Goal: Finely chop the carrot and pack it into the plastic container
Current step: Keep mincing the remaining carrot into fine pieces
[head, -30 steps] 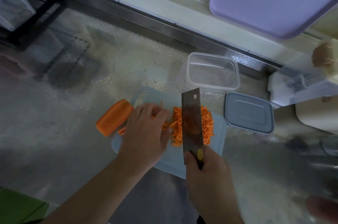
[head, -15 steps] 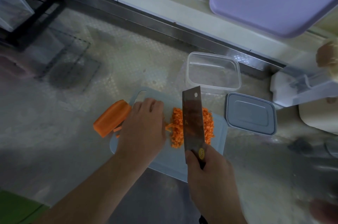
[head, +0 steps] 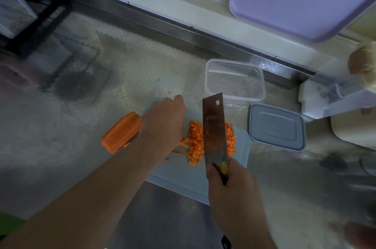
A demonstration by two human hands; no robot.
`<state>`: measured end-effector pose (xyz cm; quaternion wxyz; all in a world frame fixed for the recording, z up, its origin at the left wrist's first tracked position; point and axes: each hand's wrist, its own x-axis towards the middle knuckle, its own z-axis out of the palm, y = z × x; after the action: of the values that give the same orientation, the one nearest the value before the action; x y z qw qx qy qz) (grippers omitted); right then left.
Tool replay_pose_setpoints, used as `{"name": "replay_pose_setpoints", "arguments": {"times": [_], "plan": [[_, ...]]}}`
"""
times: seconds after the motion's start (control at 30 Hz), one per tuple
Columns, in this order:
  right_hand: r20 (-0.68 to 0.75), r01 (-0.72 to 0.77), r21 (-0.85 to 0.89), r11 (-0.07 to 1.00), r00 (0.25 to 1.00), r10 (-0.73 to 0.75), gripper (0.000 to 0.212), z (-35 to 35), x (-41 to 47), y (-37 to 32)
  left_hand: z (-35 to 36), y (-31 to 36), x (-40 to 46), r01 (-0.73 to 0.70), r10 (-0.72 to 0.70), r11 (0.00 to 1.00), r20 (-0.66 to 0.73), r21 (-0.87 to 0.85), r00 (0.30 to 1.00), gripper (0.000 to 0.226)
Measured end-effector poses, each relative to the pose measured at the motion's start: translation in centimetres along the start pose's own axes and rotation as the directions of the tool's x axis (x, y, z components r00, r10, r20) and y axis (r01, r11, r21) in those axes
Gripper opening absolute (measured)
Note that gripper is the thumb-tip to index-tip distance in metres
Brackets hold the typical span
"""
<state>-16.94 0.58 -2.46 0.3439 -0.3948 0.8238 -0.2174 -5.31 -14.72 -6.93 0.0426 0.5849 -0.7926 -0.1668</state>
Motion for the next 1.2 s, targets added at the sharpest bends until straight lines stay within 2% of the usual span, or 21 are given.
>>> {"name": "replay_pose_setpoints", "arguments": {"times": [0.1, 0.23, 0.37, 0.43, 0.57, 0.73, 0.87, 1.07, 1.2], "plan": [[0.006, 0.008, -0.014, 1.000, 1.000, -0.008, 0.034, -0.1, 0.0, 0.0, -0.4, -0.4, 0.3, -0.054, 0.053, 0.998, 0.020, 0.040, 0.998, 0.019], [0.025, 0.014, -0.044, 0.999, 1.000, -0.013, 0.029, -0.1, 0.0, 0.0, -2.9, -1.7, -0.8, -0.115, 0.118, 0.988, 0.023, -0.099, 0.993, 0.021], [0.101, -0.028, -0.116, 0.993, 0.994, 0.039, 0.021, 0.8, -0.4, -0.2, -3.3, -3.5, -4.3, -0.144, 0.160, 0.981, 0.120, -0.128, 0.980, 0.015], [0.125, -0.031, -0.153, 0.988, 0.991, 0.050, 0.021, 1.3, -0.6, -0.7, -2.2, -4.5, -5.9, -0.161, 0.179, 0.970, 0.082, -0.182, 0.981, 0.018], [0.100, -0.043, -0.217, 0.975, 0.993, 0.066, 0.024, 1.9, -0.7, -1.5, -0.6, -5.6, -8.0, -0.212, 0.185, 0.947, -0.128, -0.243, 0.974, 0.034], [0.093, -0.032, -0.319, 0.947, 0.994, 0.064, 0.018, 3.1, -1.2, -2.2, 2.4, -6.2, -8.9, -0.267, 0.242, 0.931, -0.127, -0.250, 0.962, 0.055], [0.103, -0.046, -0.305, 0.951, 0.991, 0.081, 0.025, 3.3, -1.5, -2.7, 3.7, -6.5, -8.8, -0.323, 0.281, 0.896, -0.175, -0.305, 0.944, 0.046], [0.025, -0.094, -0.264, 0.960, 0.994, 0.104, 0.033, 2.2, -1.0, -2.4, 3.9, -6.1, -8.4, -0.359, 0.308, 0.881, -0.204, -0.309, 0.929, 0.041], [0.042, -0.079, -0.273, 0.959, 0.995, 0.094, 0.026, 2.6, -0.7, -2.1, 4.3, -6.3, -7.9, -0.399, 0.331, 0.865, -0.251, -0.304, 0.910, 0.023]]}}
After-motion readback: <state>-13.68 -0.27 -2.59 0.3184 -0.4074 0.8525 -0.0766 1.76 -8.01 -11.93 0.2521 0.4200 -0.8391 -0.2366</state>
